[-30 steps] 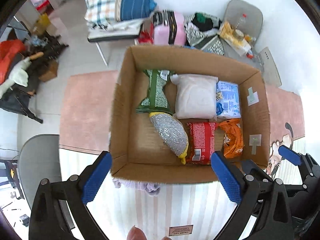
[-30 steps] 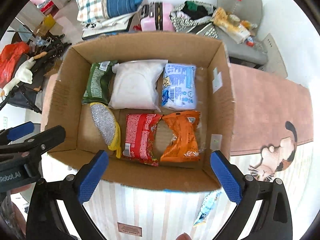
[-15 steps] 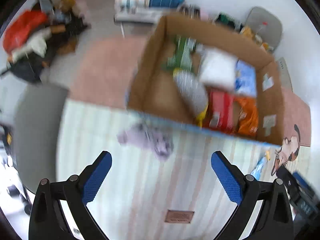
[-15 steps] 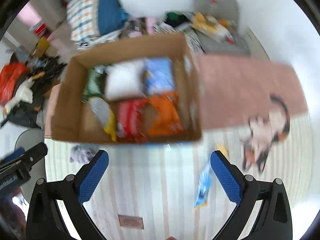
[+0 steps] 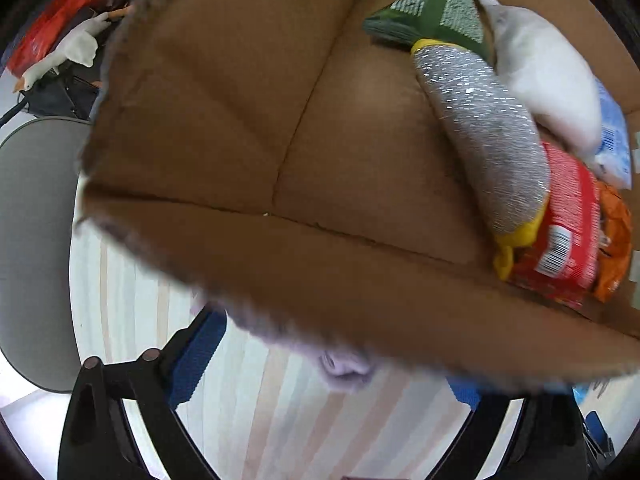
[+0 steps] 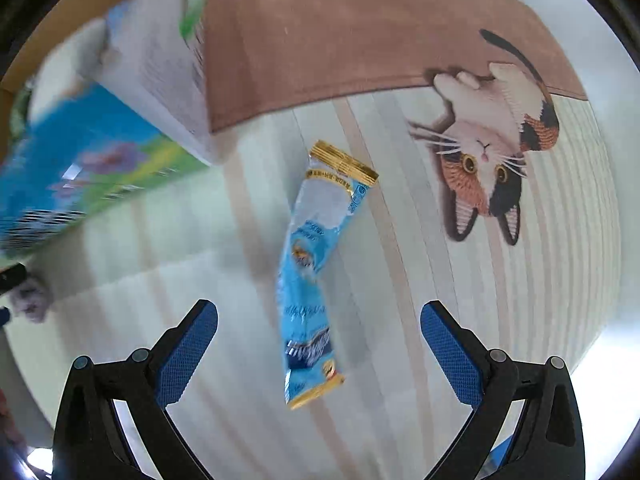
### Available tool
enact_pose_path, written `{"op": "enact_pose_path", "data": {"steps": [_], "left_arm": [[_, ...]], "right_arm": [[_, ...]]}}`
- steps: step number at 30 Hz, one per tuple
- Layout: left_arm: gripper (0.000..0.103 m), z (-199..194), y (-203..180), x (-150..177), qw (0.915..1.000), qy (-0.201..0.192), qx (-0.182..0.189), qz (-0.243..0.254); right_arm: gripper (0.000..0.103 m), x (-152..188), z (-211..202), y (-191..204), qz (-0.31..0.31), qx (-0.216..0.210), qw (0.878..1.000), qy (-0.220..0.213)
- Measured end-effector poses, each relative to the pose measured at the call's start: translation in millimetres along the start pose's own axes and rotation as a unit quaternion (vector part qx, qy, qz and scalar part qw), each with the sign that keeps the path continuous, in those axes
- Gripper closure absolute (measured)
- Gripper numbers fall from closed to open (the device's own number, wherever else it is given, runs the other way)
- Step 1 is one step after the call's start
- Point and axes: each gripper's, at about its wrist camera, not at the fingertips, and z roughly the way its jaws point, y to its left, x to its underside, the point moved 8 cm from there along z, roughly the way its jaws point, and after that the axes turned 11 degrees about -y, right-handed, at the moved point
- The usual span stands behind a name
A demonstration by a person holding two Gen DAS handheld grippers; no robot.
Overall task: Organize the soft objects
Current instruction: 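Grasp the lilac towel with the left tool while the right tool grasps the blue tube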
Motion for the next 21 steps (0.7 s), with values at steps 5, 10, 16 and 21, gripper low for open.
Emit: {"op": "enact_pose_path", "data": {"steps": [5, 10, 16, 21], "left_arm": [[0.042, -4, 11, 5, 0.9994, -0.017, -0.02, 0.024], [0.051, -8, 30, 33, 0.9998, 0.001, 0.007, 0.018], [0.05, -11, 53, 90, 0.9987, 0.038, 0.024, 0.024], [0.049, -17, 64, 114, 0.9961, 0.073, 0.05, 0.006]], "right_arm": [[0.02, 7, 17, 6, -0.031, 0.01, 0.999, 0.023], [0.073, 15, 17, 13, -0.039, -0.006, 0.999, 0.034], [0.075, 39, 2, 37, -0.068, -0.054, 0.995, 0.046], [0.075, 68, -3, 56, -0.107, -0.073, 0.99, 0.06]]}}
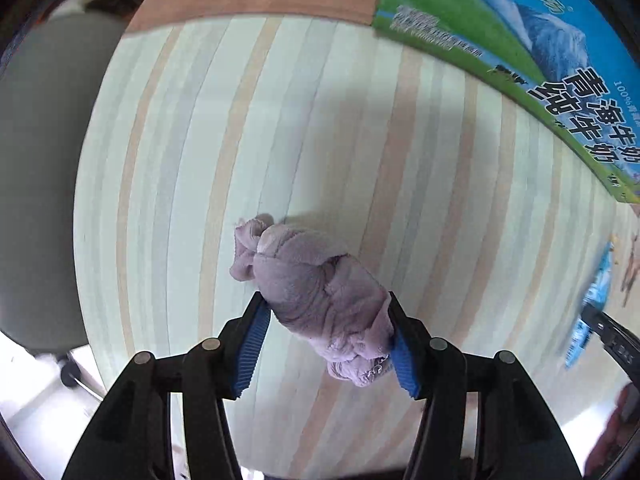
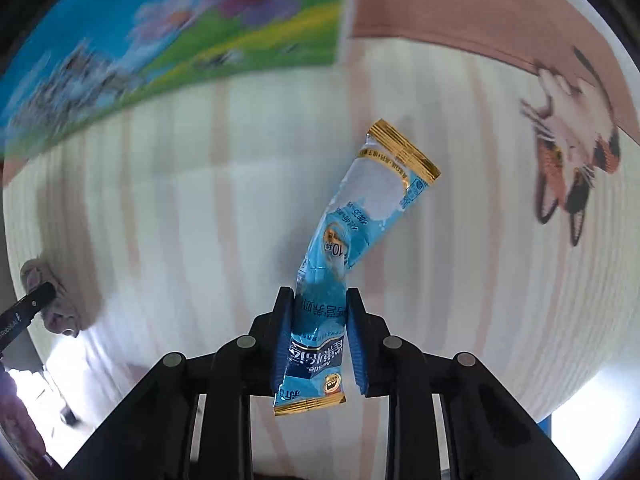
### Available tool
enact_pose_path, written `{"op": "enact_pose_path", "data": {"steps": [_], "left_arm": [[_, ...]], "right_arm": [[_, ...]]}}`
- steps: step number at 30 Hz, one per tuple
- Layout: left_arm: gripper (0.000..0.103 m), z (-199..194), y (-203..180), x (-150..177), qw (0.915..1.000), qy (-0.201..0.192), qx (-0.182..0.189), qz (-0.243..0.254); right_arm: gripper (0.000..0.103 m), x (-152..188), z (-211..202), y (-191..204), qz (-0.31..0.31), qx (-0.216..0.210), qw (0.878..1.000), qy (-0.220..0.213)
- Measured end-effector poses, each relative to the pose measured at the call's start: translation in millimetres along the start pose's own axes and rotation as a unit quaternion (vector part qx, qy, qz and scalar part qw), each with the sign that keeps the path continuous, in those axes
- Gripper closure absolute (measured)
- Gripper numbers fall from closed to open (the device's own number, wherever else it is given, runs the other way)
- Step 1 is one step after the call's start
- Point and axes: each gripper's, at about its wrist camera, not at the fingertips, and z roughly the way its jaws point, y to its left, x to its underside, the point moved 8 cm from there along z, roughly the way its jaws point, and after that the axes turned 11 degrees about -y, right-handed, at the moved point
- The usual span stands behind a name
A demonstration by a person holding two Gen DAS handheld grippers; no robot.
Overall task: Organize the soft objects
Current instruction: 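Grasp the lilac towel with the left tool while the right tool grasps the blue tube, then drop the towel and blue tube into the box, opening both tools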
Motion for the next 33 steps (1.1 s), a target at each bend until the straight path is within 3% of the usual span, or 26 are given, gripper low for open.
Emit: {"op": "enact_pose_path", "data": {"steps": [2, 5, 6, 7, 11, 17, 21, 24, 25, 30, 33], "left_arm": [[0.049, -10, 1, 3, 0.9998, 0.005, 0.019, -0.01], [0.046, -38, -4, 2, 0.9971, -0.002, 0.064, -0.041], [0.038, -47, -5, 4, 0.9953, 0.0, 0.082, -0.052], [0.032, -51, -3, 4, 0.9941, 0.002, 0.092, -0.059], [0.032, -45, 8, -2, 0.9911, 0.013, 0.095, -0.092], [0.032, 18, 23, -5, 0.9792, 0.09, 0.09, -0.158], [0.035, 26, 14, -5, 0.9867, 0.086, 0.052, -0.128], [0.058, 22, -10, -9, 0.9945, 0.066, 0.034, -0.073], [0.061, 21, -20, -9, 0.9964, 0.061, 0.029, -0.05], [0.063, 19, -50, -8, 0.9991, 0.034, -0.003, 0.025], [0.064, 7, -69, -5, 0.9987, 0.022, 0.01, 0.045]], "right_arm": [[0.072, 2, 2, 2, -0.002, 0.002, 1.0, -0.003], [0.05, 6, 4, 5, -0.004, 0.001, 1.0, -0.004], [0.039, 6, 3, 11, 0.003, -0.006, 1.0, -0.007], [0.035, 6, 1, 11, 0.012, -0.017, 1.0, -0.013], [0.035, -7, 2, 6, 0.022, -0.03, 0.999, -0.004], [0.035, -10, 18, 0, 0.061, -0.036, 0.997, 0.007], [0.043, -16, 26, -13, 0.068, -0.022, 0.997, -0.003], [0.071, -24, 23, -14, 0.041, 0.01, 0.999, -0.016], [0.074, -27, 25, -14, 0.035, 0.012, 0.999, -0.015], [0.077, -21, 26, 5, -0.002, 0.012, 1.0, -0.011], [0.079, -14, 26, 18, -0.013, -0.012, 1.0, -0.005]]}}
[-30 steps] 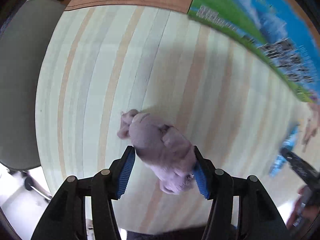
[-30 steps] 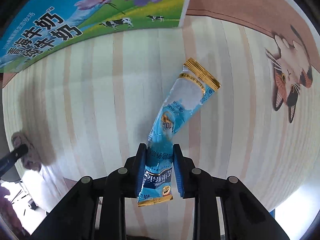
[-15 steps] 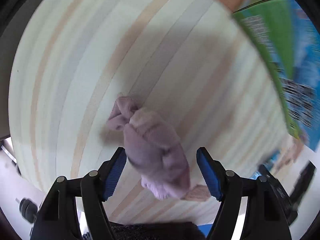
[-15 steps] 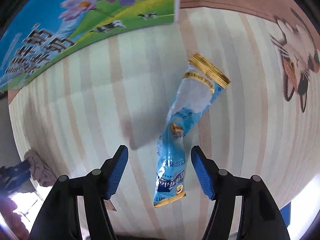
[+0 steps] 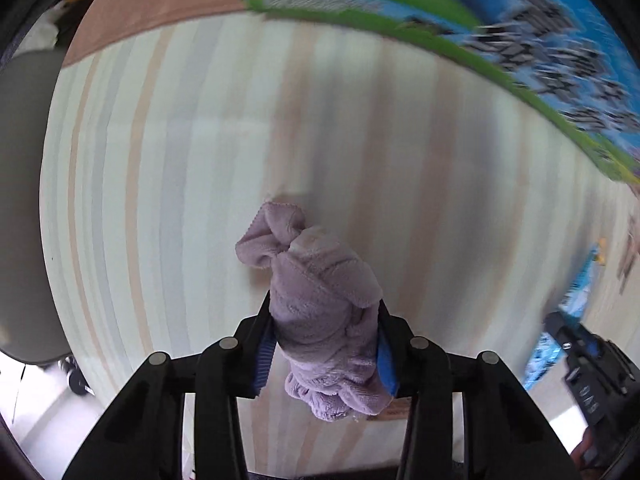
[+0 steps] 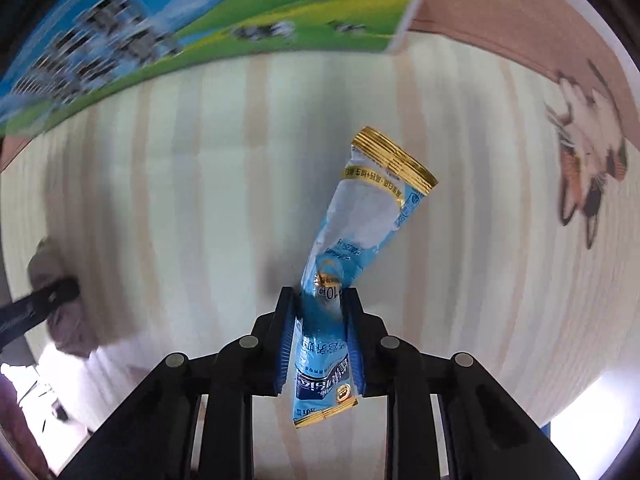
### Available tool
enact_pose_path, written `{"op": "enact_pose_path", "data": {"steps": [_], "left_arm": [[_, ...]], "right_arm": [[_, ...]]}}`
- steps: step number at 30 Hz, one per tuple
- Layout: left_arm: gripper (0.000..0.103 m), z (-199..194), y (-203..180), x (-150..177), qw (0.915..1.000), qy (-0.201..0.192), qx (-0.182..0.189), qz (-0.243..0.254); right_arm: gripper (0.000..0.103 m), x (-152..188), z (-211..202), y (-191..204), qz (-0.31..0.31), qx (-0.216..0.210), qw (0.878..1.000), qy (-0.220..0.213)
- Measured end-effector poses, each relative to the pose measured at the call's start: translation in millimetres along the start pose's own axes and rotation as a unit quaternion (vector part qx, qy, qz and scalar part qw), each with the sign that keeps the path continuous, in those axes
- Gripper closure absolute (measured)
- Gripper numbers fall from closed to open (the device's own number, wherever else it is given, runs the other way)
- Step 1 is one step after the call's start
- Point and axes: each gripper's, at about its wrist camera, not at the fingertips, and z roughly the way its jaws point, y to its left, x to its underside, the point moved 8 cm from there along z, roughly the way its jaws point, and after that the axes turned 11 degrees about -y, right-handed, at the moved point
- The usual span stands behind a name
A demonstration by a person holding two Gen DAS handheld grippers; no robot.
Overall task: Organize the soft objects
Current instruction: 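Drop the towel and blue tube into the box, opening both tools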
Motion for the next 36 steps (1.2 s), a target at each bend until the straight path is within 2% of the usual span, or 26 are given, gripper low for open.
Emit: {"op": "enact_pose_path", "data": {"steps": [2, 5, 9, 11, 13, 15, 17, 18, 20, 23, 28, 32, 36], "left_arm": [[0.064, -20, -16, -1, 0.9996, -0.017, 0.017, 0.014], [0.064, -67, -34, -9, 0.997, -0.043, 0.058, 0.029], [0.064, -156, -57, -42, 0.9861, -0.116, 0.095, 0.072], [0.064, -186, -47, -66, 0.9821, -0.132, 0.097, 0.093], [0.064, -202, -45, -98, 0.9806, -0.142, 0.08, 0.11], [0.064, -199, -39, -126, 0.9816, -0.138, 0.05, 0.123], [0.064, -182, -33, -150, 0.9842, -0.12, 0.02, 0.128], [0.064, -171, -29, -164, 0.9862, -0.107, 0.013, 0.125], [0.064, -147, -31, -175, 0.9896, -0.078, 0.004, 0.121], [0.064, -106, -30, -201, 0.9936, -0.034, -0.016, 0.106], [0.064, -56, -24, -218, 0.9941, 0.017, -0.043, 0.098], [0.064, -28, -21, -221, 0.9917, 0.047, -0.06, 0.104], [0.064, -6, -30, -217, 0.9913, 0.068, -0.046, 0.103]], "right_arm": [[0.079, 2, -6, 6, -0.005, -0.017, 1.0, -0.005], [0.08, -3, -39, 15, -0.008, -0.055, 0.998, -0.025], [0.08, -26, -101, 22, -0.016, -0.099, 0.992, -0.075], [0.08, -44, -135, 22, -0.021, -0.11, 0.988, -0.103], [0.08, -63, -166, 23, -0.026, -0.116, 0.985, -0.124], [0.08, -89, -192, 24, -0.031, -0.119, 0.981, -0.148], [0.08, -123, -215, 15, -0.041, -0.095, 0.979, -0.176], [0.08, -123, -224, 23, -0.045, -0.083, 0.978, -0.186], [0.08, -156, -222, 21, -0.055, -0.048, 0.977, -0.198], [0.08, -198, -209, 23, -0.042, -0.043, 0.982, -0.182], [0.08, -232, -164, 31, -0.037, -0.033, 0.988, -0.145], [0.08, -231, -129, 40, -0.037, -0.029, 0.991, -0.122], [0.08, -236, -102, 50, -0.028, -0.04, 0.994, -0.095]]}}
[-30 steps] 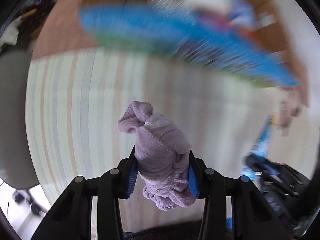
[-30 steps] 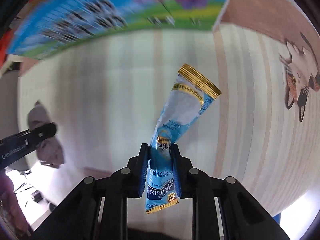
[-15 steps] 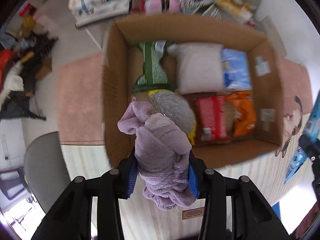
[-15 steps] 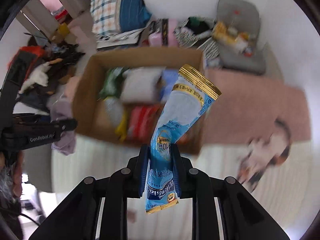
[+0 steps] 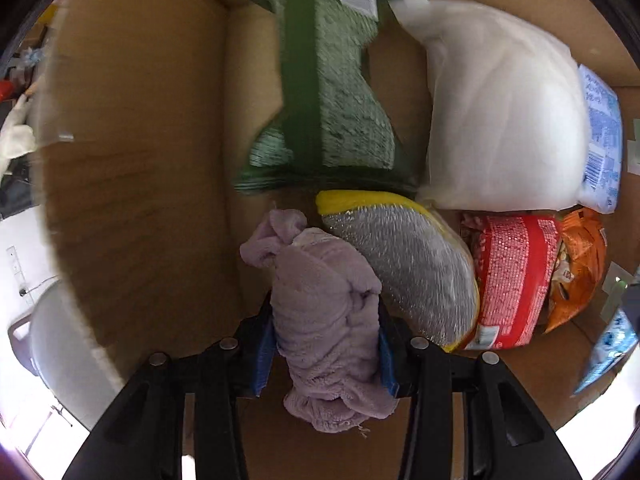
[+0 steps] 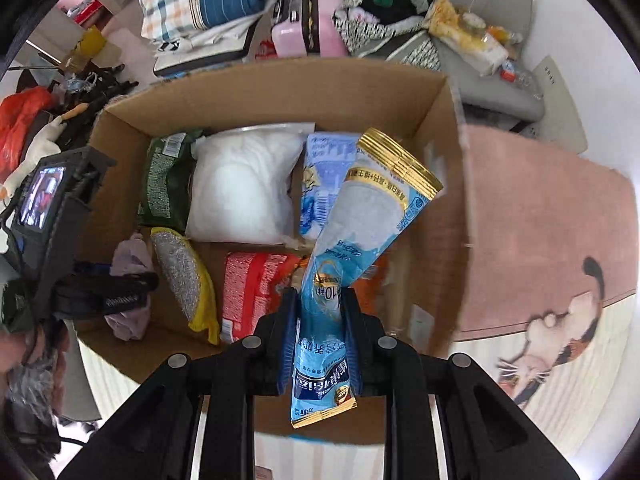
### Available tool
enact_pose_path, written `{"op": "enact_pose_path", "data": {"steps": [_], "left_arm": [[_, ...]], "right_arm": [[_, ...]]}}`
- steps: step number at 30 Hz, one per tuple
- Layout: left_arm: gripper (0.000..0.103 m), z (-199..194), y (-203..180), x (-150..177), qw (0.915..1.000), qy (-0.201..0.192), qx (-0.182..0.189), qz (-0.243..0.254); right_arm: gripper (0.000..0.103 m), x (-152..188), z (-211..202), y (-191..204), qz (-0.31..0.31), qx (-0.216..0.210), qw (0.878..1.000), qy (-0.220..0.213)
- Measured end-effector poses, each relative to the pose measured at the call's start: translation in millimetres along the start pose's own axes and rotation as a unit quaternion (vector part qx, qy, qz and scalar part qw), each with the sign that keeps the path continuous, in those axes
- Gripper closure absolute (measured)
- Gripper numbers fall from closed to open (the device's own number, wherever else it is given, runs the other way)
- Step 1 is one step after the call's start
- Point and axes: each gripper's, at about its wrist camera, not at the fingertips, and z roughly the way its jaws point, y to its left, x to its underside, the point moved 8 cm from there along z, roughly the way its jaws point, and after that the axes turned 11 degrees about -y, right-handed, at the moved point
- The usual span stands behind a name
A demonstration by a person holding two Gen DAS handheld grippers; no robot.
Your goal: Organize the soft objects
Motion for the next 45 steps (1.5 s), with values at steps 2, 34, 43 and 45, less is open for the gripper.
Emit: {"op": "enact_pose_path", "data": {"steps": [2, 34, 43, 45], "left_arm": [[0.064, 8, -1, -1, 1.0, 0.0, -0.007, 0.002], [0.001, -99, 3, 40, 0.9807, -0.192, 0.014, -0.035], [0.001, -128, 5, 58, 0.9751, -0.216, 0.021, -0.047], [0.001, -146, 5, 64, 0.9707, -0.235, 0.016, -0.047]], "right_arm": [[0.08, 2, 15, 4, 0.004, -0.003, 1.0, 0.012], [0.0, 22, -21, -9, -0.012, 0.056, 0.998, -0.039], [0.0, 31, -43, -13, -0.006, 0.059, 0.997, -0.052], [0.0, 31, -52, -12, -0.005, 0.057, 0.997, -0.06]]}}
